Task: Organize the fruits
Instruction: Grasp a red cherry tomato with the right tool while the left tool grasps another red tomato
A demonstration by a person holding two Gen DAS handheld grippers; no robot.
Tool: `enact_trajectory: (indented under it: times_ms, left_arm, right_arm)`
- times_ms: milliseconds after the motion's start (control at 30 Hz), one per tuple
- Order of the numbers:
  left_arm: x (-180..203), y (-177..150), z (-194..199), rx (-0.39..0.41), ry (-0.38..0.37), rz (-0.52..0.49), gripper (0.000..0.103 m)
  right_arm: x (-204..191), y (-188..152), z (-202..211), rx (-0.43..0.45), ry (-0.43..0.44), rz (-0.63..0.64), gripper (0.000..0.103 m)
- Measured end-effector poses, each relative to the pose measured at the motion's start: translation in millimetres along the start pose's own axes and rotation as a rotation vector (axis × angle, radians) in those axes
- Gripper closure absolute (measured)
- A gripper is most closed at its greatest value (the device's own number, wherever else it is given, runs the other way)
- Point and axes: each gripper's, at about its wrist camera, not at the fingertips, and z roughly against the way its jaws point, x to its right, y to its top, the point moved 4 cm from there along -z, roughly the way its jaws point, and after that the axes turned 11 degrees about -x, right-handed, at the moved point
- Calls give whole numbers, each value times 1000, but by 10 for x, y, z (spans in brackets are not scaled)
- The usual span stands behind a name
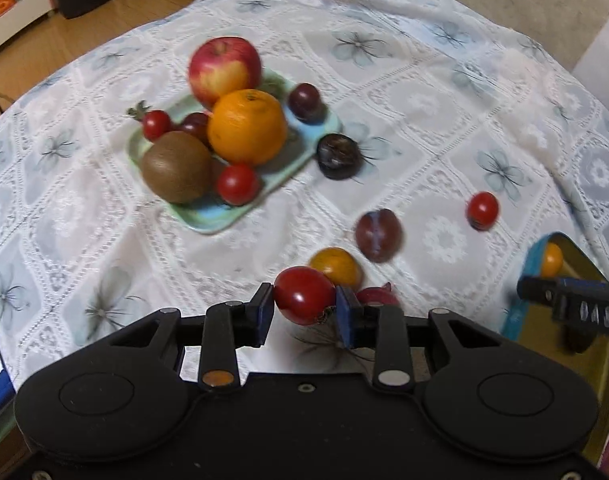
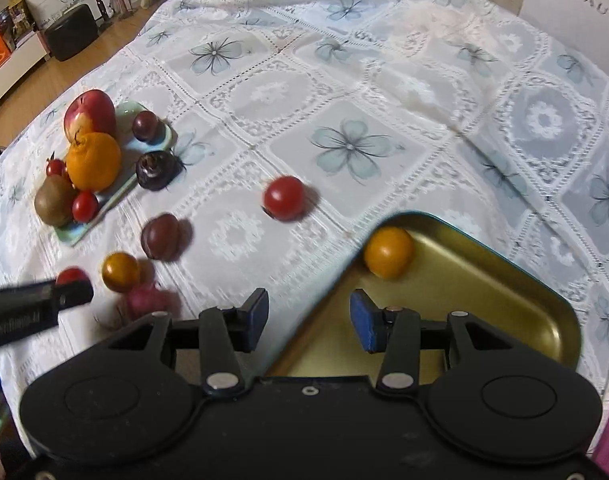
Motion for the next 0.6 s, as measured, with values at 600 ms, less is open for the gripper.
enact_trajectory:
  times_ms: [600]
  left_arm:
    - [-242,57,-35,4,26,60,61]
  right_arm:
    - [-189,808,-727,-134,-104,-136,71]
